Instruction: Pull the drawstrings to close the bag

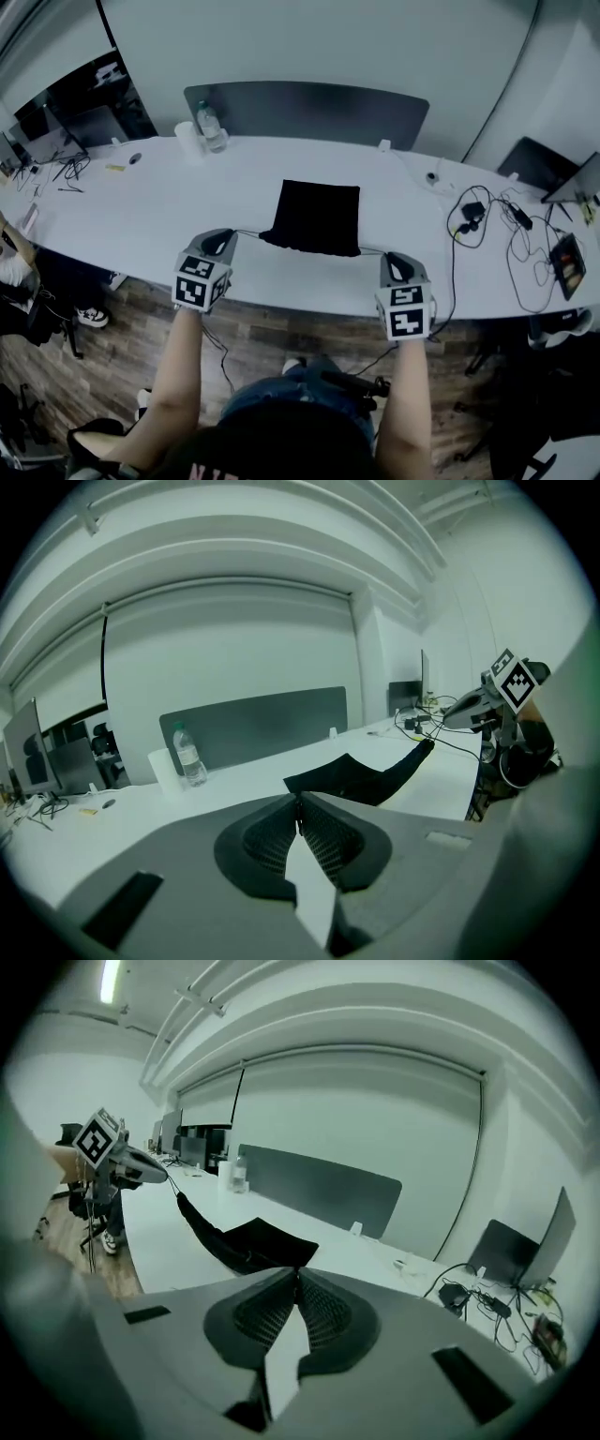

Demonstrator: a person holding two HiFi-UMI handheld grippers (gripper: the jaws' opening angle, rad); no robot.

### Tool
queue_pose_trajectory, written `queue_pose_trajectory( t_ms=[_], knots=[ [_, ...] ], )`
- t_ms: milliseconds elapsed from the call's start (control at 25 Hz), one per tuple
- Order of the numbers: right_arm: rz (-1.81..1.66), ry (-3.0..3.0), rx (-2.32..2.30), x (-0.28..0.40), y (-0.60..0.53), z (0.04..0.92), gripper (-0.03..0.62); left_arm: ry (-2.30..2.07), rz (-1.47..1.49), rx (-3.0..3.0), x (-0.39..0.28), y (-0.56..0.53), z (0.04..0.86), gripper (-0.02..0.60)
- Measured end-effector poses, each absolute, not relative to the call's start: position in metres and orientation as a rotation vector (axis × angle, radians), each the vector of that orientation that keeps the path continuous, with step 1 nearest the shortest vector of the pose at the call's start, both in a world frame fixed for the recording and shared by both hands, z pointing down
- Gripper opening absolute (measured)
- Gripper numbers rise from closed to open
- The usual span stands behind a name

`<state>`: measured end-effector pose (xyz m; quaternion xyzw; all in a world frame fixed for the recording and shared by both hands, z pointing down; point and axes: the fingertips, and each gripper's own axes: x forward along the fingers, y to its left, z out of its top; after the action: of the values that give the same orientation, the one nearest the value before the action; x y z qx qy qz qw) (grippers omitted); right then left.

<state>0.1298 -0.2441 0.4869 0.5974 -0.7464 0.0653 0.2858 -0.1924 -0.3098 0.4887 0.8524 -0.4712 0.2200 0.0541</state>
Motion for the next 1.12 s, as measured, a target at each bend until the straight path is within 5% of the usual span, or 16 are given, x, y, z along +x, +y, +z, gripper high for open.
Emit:
queue_pose_trajectory(
  t_ms=[1120],
  knots=[
    [0.125, -2.045, 1.714, 0.176, -0.304, 0.436, 0.006, -1.611, 0.555, 2.555, -0.198, -0.372, 0.438, 0.015]
  ],
)
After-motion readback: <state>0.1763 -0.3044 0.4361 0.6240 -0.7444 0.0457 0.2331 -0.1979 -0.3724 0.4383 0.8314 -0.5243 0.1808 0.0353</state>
